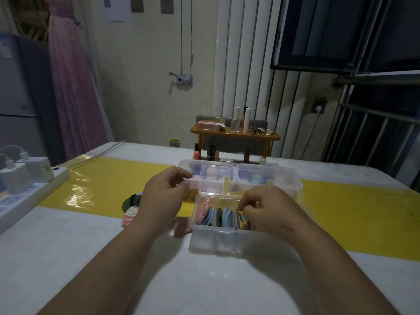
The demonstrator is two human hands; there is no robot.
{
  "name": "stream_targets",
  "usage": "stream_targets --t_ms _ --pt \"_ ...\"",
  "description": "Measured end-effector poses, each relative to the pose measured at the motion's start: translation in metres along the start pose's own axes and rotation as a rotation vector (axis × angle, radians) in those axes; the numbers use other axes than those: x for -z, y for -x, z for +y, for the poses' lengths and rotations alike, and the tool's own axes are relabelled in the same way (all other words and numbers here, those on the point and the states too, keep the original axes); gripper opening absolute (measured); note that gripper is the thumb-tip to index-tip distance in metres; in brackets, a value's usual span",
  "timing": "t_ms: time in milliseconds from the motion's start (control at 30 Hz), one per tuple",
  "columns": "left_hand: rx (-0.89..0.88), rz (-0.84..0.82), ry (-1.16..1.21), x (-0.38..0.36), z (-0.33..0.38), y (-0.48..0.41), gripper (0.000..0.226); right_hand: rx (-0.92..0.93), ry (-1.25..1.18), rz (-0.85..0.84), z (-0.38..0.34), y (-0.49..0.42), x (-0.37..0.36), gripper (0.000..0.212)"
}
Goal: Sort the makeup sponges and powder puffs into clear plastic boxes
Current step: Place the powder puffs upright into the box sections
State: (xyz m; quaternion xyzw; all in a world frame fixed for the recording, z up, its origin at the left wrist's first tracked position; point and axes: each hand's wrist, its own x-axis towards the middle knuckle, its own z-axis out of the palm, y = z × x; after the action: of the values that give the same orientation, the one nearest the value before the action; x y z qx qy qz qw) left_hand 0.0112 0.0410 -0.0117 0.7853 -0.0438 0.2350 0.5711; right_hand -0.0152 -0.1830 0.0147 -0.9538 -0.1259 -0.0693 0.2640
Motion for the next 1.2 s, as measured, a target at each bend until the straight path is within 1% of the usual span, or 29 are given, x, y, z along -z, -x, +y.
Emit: stream_targets --t_ms 167,400,467,600,667,800,933,1033,1200 --pt "0.009 -0.002 -0.009 0.000 0.002 0.001 0.016 -0.029 0.052 -0.019 0.002 -0.003 -0.005 0.016" --pt "0.033 0.004 -0.050 0.002 -0.001 -0.001 0.018 -0.053 -0.002 -0.042 0.001 -0.004 -0.003 0.014" --pt "0.038 -0.019 -0.134 0.004 -0.001 -0.002 0.016 -0.067 -0.024 -0.028 0.002 -0.004 -0.003 0.014" --pt "0.031 -0.095 -0.417 0.007 0.000 -0.002 0.014 -0.084 -0.007 -0.021 0.002 -0.004 -0.004 0.009" --pt "0.033 -0.120 -0.495 0.007 0.000 -0.001 0.018 -0.082 -0.023 -0.020 0.001 -0.003 -0.004 0.011" --pt "0.020 -0.177 -0.684 0.008 0.001 0.000 0.034 -0.072 -0.052 0.003 0.002 -0.004 -0.003 0.022" --pt "-0.038 -0.240 -0.914 0.010 0.003 -0.001 0.030 -0.065 -0.069 0.006 0.005 -0.005 -0.003 0.021" --pt "-0.048 -0.288 -0.985 0.012 0.000 -0.003 0.027 -0.056 -0.086 0.023 0.007 -0.005 -0.004 0.020" --pt "-0.096 -0.307 -0.994 0.015 -0.002 -0.003 0.015 -0.027 -0.054 0.072 0.008 -0.006 -0.005 0.019"
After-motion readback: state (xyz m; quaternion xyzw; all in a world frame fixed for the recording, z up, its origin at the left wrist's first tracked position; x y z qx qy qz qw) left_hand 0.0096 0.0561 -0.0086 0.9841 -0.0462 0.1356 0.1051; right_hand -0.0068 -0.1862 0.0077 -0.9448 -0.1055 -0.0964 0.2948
